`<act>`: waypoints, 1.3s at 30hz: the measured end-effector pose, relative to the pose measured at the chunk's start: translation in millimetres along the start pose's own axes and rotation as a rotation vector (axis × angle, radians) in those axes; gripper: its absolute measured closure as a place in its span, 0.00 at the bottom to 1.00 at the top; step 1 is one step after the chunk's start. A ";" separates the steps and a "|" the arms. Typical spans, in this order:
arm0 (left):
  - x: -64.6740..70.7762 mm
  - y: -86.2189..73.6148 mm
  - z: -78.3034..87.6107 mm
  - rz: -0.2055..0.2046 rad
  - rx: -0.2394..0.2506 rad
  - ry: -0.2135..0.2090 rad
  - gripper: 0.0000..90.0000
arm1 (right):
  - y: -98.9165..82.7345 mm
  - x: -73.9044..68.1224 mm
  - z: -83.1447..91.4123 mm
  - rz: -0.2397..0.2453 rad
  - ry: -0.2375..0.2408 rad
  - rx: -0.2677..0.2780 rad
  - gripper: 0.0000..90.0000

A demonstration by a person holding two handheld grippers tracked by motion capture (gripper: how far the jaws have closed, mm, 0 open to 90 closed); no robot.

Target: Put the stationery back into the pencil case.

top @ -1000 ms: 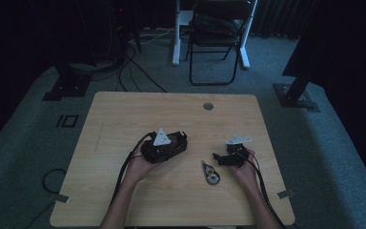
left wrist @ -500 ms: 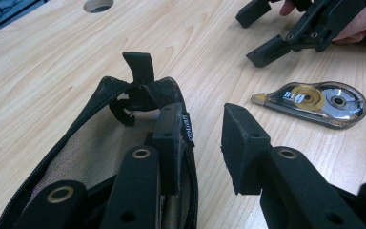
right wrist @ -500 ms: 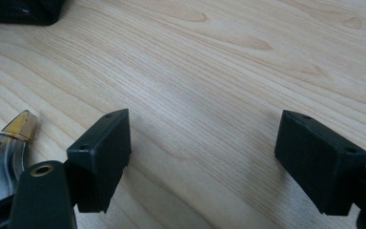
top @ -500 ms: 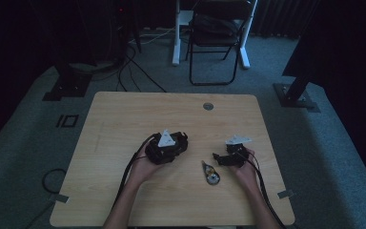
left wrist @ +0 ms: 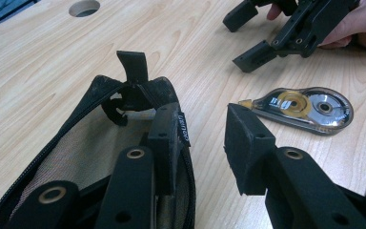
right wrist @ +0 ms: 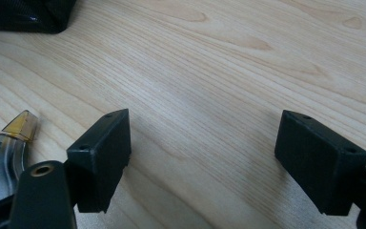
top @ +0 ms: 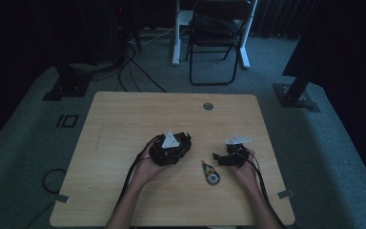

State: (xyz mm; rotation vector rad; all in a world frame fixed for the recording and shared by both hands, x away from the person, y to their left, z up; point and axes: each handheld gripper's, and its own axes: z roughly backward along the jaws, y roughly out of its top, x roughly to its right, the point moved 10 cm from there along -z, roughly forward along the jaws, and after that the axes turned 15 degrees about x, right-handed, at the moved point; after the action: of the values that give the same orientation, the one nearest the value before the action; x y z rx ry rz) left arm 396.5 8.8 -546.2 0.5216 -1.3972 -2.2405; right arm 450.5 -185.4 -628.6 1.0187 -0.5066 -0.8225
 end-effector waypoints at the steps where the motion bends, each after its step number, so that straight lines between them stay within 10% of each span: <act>1: 0.8 0.3 -0.3 -0.001 0.000 -0.001 0.72 | 0.0 0.0 0.0 0.000 0.000 0.000 0.22; 13: 1.5 8.7 4.8 -0.023 0.025 0.040 0.63 | 0.0 0.0 0.0 0.000 0.000 0.000 0.22; 39: 37.5 -2.8 -25.4 -0.019 -0.018 -0.069 0.76 | -7.2 -11.9 33.2 0.034 0.032 0.003 0.22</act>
State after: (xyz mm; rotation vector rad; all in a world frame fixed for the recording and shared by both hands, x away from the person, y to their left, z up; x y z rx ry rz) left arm 378.5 -29.6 -562.4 0.4580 -1.4100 -2.3038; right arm 417.1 -195.8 -619.9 1.0223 -0.4972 -0.7747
